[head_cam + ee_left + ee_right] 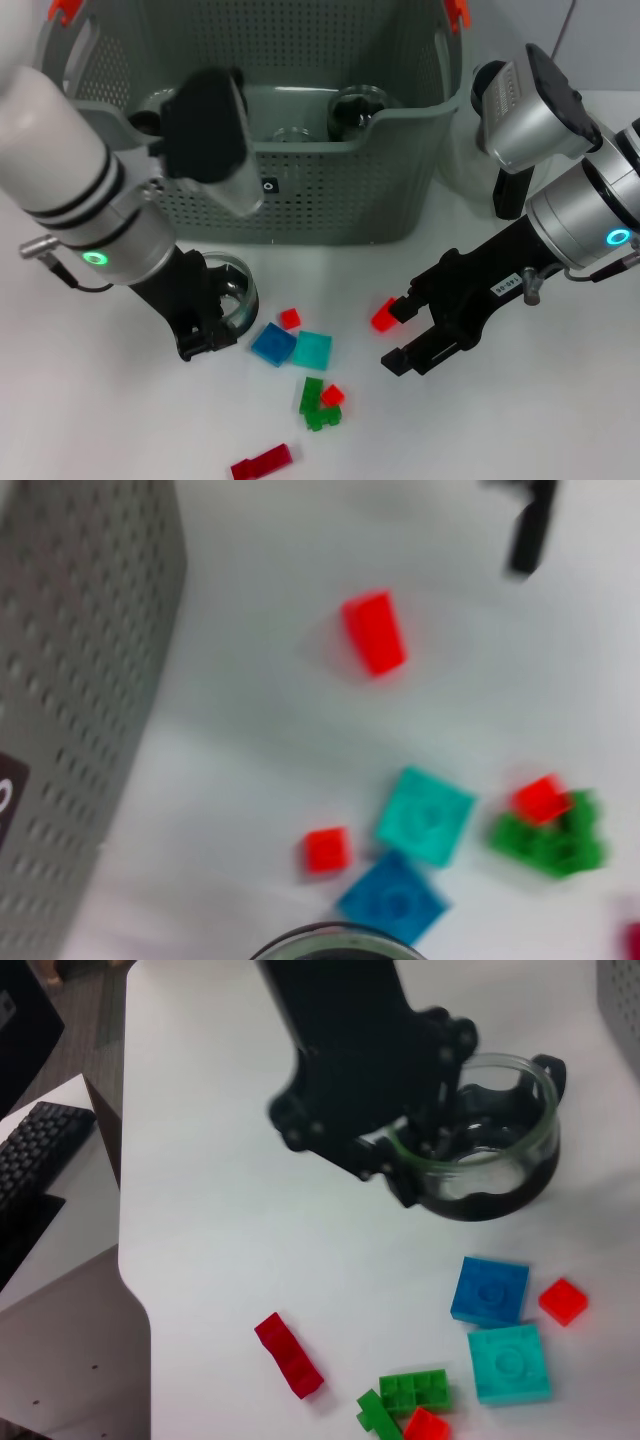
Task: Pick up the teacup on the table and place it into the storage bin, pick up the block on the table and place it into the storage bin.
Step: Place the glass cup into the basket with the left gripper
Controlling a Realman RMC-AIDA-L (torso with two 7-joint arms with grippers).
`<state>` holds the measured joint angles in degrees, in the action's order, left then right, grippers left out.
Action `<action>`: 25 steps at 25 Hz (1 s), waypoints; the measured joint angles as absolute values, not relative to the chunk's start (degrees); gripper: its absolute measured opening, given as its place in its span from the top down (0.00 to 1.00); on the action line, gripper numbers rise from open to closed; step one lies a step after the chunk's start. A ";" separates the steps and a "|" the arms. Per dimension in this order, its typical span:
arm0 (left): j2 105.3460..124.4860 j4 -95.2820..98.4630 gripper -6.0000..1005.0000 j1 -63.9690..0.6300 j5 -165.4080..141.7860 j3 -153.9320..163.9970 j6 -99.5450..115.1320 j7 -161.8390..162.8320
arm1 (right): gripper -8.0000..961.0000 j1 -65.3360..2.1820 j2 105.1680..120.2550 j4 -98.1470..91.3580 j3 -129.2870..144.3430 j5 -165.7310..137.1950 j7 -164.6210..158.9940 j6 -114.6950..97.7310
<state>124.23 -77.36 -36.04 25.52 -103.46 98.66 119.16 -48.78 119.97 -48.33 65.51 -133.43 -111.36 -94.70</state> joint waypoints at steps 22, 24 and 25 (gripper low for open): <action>114.37 -62.85 0.95 -49.36 51.94 -138.34 90.89 125.31 | 0.21 -48.67 119.97 -48.34 65.21 -132.11 -110.65 -95.15; 113.22 -58.74 0.95 -50.48 51.99 -138.51 87.40 125.23 | 0.21 -48.61 119.97 -48.33 65.21 -131.98 -110.66 -95.28; 112.69 -56.67 0.95 -51.04 52.02 -138.55 86.00 125.23 | 0.21 -48.61 119.97 -48.34 65.21 -131.94 -110.65 -95.31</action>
<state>112.69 -56.67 -51.04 52.02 -138.55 86.00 125.23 -48.61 119.97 -48.34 65.21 -131.94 -110.65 -95.31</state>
